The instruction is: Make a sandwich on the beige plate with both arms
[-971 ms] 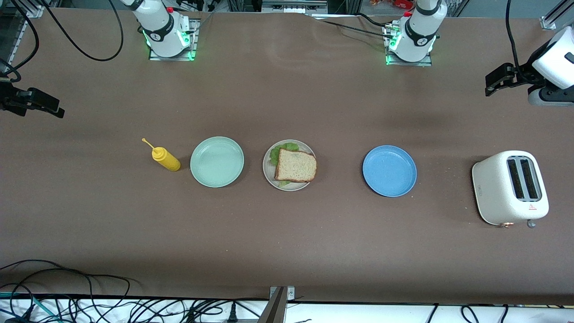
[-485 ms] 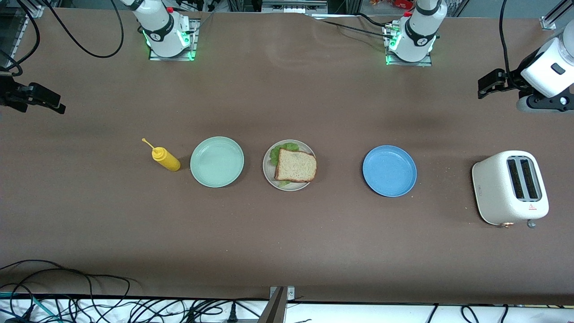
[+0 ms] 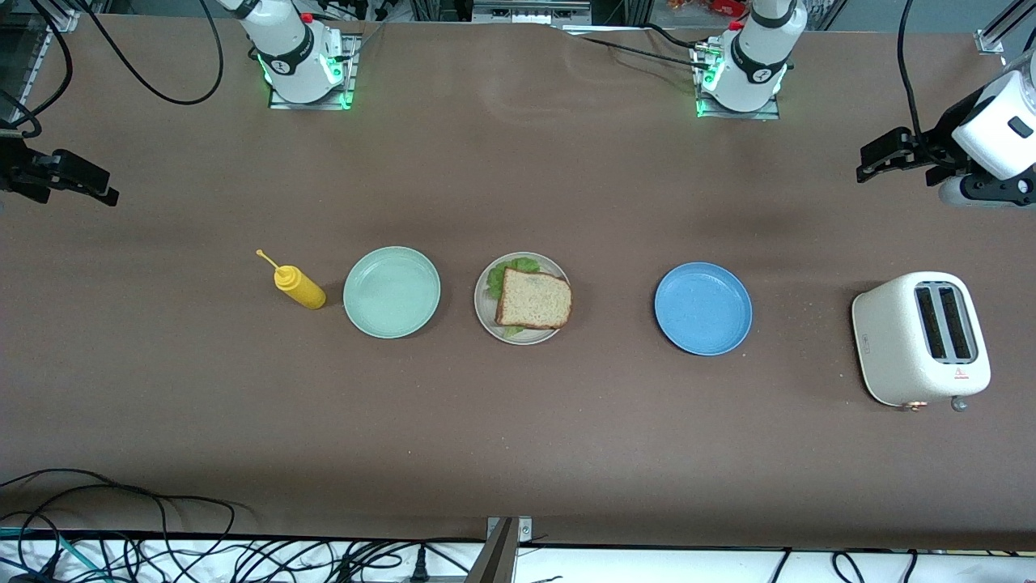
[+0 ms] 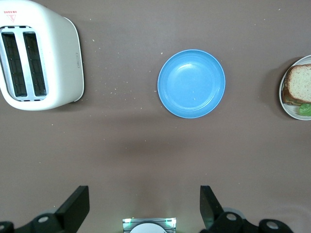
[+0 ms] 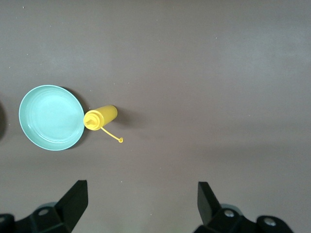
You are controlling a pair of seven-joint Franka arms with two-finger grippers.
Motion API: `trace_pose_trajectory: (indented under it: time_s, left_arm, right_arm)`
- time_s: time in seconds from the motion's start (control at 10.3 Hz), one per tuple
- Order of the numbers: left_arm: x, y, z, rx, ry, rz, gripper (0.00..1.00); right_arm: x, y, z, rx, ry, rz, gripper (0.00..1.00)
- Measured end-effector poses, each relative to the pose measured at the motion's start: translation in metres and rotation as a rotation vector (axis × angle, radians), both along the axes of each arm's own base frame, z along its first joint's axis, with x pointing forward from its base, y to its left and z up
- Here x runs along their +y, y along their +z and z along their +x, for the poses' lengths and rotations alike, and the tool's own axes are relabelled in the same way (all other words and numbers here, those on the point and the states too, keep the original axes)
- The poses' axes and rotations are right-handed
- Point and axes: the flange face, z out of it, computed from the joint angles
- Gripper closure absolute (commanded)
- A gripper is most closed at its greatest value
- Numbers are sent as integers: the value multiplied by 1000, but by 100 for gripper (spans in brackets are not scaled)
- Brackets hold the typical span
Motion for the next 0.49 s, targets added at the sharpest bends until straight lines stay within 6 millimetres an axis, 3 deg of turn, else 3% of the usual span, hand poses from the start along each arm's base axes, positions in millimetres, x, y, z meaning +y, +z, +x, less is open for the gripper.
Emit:
trace_pose_trajectory:
  time_s: [0.49]
  left_arm:
    - [8, -9, 6, 13, 15, 0, 0]
  right_arm:
    - [0, 0, 1, -5, 0, -2, 0]
